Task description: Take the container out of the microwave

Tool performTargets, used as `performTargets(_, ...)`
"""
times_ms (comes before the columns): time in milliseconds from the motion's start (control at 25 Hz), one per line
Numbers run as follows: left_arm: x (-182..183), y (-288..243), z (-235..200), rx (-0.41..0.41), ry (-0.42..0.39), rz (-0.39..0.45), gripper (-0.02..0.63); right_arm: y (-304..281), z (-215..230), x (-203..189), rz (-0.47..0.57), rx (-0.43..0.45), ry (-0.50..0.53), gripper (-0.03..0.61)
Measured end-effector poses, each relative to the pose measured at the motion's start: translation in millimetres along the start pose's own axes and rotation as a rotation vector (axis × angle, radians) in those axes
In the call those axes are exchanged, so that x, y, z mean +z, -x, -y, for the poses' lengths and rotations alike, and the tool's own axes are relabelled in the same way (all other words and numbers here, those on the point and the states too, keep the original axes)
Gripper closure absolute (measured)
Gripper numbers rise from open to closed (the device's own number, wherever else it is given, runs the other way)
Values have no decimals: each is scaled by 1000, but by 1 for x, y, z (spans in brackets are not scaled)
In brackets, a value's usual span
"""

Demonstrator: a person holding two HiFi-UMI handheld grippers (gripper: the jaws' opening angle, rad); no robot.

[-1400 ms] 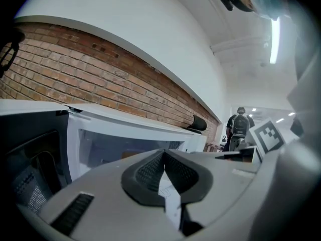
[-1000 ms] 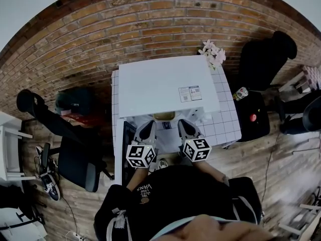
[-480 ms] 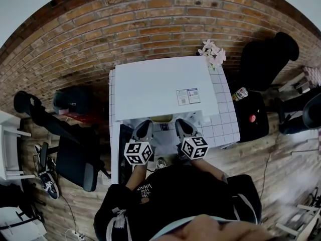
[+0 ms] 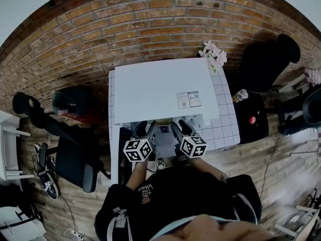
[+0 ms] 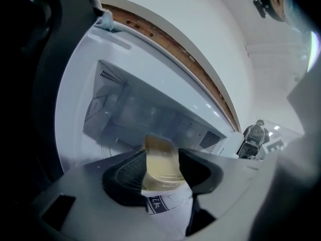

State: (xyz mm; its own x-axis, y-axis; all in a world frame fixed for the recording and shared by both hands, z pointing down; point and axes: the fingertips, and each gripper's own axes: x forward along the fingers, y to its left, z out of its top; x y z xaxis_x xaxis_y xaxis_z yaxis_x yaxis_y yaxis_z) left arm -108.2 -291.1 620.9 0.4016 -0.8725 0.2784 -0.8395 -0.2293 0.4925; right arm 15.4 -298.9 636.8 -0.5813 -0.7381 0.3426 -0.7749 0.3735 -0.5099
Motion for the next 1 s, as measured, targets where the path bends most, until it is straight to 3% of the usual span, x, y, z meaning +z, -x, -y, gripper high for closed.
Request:
performTargets(480,-17,-28,-14,-17,47,-78,368,-28,6,-9,-13,7,-105,363)
performTargets(800,-22,-43,-17,-18,30,-97,365,-43,8,-11,-18,-3,-149,351)
performTargets(1000,-27,-51,-17,-38,68,-103,364,-49,11,-13,-27,3,-182,351)
